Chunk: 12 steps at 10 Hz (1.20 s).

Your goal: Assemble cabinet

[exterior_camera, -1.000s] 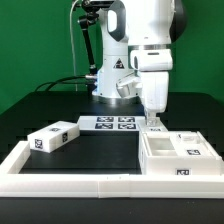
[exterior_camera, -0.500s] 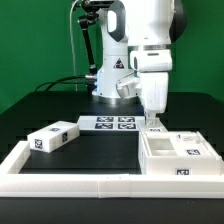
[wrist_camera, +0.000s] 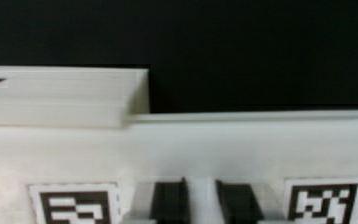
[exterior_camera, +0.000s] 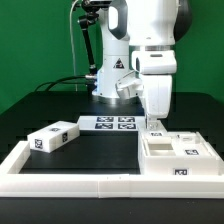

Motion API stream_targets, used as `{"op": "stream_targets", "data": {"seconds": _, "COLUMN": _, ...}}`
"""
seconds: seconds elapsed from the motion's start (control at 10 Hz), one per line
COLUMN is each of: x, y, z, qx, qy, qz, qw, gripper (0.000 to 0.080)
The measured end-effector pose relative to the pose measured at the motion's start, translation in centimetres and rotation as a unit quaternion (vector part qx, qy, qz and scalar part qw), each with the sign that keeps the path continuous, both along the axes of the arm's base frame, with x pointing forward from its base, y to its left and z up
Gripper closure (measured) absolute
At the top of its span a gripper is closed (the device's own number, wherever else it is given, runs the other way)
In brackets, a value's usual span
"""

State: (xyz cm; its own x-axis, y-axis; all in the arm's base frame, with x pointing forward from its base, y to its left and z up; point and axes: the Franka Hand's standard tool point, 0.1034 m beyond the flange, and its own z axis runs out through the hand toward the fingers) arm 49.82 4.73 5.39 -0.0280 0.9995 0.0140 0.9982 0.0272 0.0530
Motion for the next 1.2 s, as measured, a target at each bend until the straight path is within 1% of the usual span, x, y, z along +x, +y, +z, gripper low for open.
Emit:
{"op": "stream_targets", "data": {"seconds": 0.1, "x": 1.0, "y": 0.0, "z": 0.1, "qx": 0.000, "qy": -0.003, "qz": 0.014, "qw": 1.000, "gripper": 0.0728}}
{"op": "stream_targets", "data": {"seconds": 0.7, "x": 1.0, "y": 0.0, "z": 0.1, "qx": 0.000, "qy": -0.003, "qz": 0.012, "qw": 1.000, "gripper": 0.0728}}
{"op": "stream_targets", "data": {"seconds": 0.8, "x": 1.4, "y": 0.1, "z": 0.1, "qx": 0.000, "qy": -0.003, "qz": 0.006, "qw": 1.000, "gripper": 0.0728}}
{"op": "stream_targets", "data": {"seconds": 1.2, "x": 4.9, "y": 0.1, "z": 0.3, "qx": -0.005, "qy": 0.008, "qz": 0.004, "qw": 1.000, "gripper": 0.0728}}
